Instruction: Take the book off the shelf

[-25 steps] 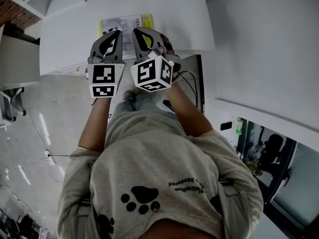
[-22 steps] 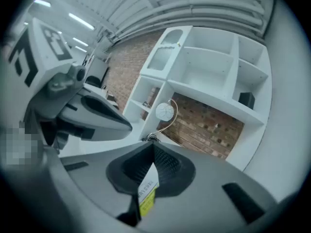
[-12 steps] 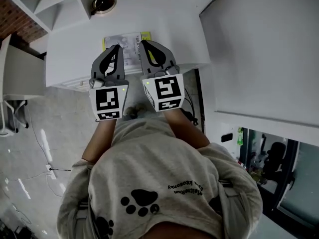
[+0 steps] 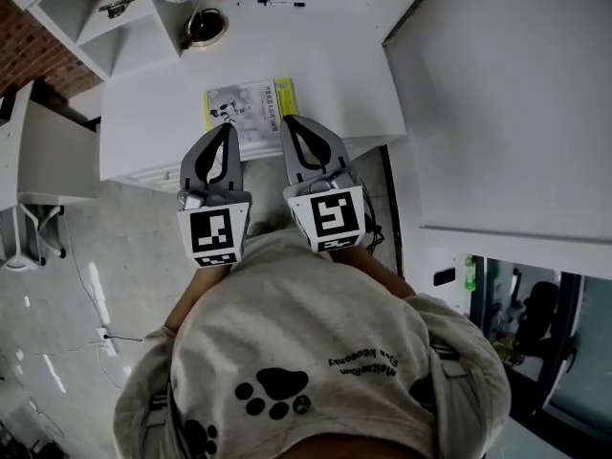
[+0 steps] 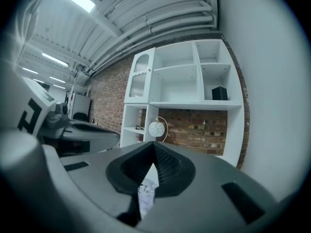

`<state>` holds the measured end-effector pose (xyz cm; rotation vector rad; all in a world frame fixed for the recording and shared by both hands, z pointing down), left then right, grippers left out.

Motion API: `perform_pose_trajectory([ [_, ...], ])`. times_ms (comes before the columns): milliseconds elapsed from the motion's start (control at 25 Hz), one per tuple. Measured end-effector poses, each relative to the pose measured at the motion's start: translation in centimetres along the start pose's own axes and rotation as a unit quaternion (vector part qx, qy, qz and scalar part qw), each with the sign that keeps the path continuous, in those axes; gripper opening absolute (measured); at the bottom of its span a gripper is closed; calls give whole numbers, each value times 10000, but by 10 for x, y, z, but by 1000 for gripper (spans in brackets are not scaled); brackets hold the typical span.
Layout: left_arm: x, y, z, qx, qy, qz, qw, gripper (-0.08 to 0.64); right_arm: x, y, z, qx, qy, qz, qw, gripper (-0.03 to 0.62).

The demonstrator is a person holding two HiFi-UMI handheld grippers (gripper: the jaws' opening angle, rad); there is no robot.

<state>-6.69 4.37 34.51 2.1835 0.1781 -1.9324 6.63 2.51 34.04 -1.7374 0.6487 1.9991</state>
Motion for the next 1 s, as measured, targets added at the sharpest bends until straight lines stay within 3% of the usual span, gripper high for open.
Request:
perform_pose_trajectory([
  [1000,-11,10,-65,-41,27,-8,10000,9,-33,-28,-44,280,-24,-113,9995,15],
])
Point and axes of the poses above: the fingertips, and each gripper's own axes: y forward along the fingers, z to its left, x out of its top, the point moved 6 cm from there along -y, backward along the fingers, and after that the axes turned 2 degrees about x, right-handed, at the moved point
